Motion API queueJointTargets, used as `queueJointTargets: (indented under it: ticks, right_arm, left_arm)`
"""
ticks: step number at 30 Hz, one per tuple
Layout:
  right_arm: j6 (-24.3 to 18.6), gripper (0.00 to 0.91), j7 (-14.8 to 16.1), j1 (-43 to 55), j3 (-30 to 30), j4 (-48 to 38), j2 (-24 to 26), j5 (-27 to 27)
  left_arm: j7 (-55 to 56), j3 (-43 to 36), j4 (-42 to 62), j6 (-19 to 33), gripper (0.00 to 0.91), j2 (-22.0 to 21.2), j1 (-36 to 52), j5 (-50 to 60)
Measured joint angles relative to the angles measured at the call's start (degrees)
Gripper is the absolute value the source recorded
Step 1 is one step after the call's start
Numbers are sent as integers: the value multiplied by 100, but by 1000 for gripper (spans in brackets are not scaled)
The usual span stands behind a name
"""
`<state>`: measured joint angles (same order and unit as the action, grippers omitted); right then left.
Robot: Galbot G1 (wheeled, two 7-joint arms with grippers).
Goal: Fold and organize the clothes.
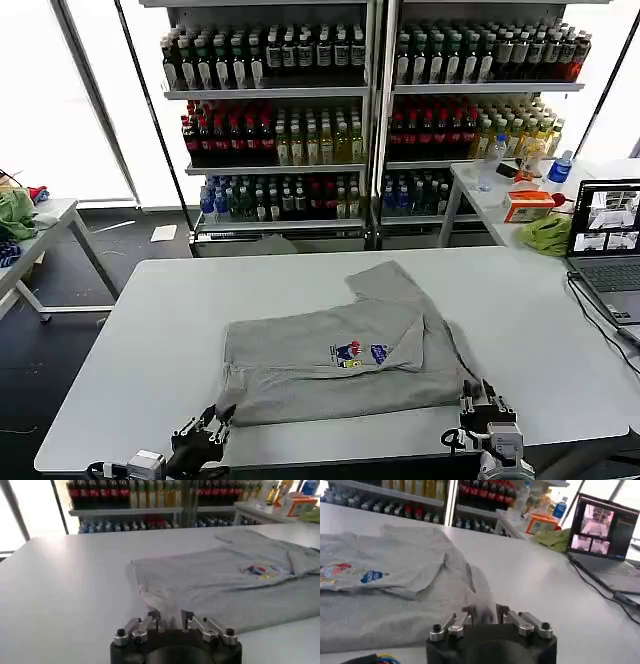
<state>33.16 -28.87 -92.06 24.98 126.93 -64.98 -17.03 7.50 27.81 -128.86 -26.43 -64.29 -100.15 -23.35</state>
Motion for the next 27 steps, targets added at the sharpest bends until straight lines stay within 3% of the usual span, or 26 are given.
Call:
queueJointTargets:
  ticks: [8, 15, 27]
  right_arm:
    - [-6, 907, -38, 71, 194, 21, -127, -120]
    - [-110, 907, 110, 525, 432, -134, -149, -394]
    - [-50, 907, 273, 2205, 194, -840, 225, -1027]
  left_arm:
    - [5, 23, -53, 1, 907, -8, -31, 5]
    - [-114, 199, -101, 97, 907, 161, 235, -50]
    - [-492, 338, 266, 111, 907, 756, 1468, -587]
